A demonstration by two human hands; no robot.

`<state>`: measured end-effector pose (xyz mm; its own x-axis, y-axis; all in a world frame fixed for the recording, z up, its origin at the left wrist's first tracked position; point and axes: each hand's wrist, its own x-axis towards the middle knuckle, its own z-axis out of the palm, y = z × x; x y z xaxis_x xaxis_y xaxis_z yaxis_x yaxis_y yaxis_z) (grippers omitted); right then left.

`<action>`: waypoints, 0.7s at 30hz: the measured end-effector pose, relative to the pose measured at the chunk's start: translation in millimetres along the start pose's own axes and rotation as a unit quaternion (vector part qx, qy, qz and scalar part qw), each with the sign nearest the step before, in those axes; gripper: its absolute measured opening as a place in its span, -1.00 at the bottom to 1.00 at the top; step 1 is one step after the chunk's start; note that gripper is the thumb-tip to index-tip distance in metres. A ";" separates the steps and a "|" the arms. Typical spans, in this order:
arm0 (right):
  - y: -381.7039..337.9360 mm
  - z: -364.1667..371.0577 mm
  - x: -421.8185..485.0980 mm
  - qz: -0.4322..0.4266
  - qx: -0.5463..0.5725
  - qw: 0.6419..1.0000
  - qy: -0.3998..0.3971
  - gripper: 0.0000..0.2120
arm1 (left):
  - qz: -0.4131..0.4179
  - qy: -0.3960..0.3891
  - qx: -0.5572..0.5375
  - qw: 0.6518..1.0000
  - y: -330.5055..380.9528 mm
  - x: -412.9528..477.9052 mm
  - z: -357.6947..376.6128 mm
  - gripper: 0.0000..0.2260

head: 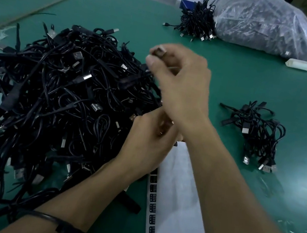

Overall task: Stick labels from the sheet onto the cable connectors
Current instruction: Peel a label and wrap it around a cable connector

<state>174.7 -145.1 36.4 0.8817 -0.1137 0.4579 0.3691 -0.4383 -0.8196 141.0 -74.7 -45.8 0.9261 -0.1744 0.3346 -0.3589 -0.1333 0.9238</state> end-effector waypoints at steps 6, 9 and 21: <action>-1.0 -21.2 -10.1 0.032 0.205 0.978 0.031 -0.93 | -0.027 0.041 -0.097 0.994 8.7 0.4 -0.4 -0.69; 4.5 -23.1 -20.2 0.054 0.214 0.975 -0.002 -0.92 | -0.038 0.064 -0.175 0.982 12.0 0.6 -1.8 -0.70; 26.1 -57.5 -45.1 0.122 0.358 0.922 -0.079 -0.81 | -0.118 0.124 -0.352 0.920 20.5 10.5 -14.8 -0.67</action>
<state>127.7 -202.7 14.1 0.9753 0.0246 0.2193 0.2029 0.2907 -0.9350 145.1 -64.9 -20.6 0.9980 0.0173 0.0601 -0.0600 0.5404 0.8393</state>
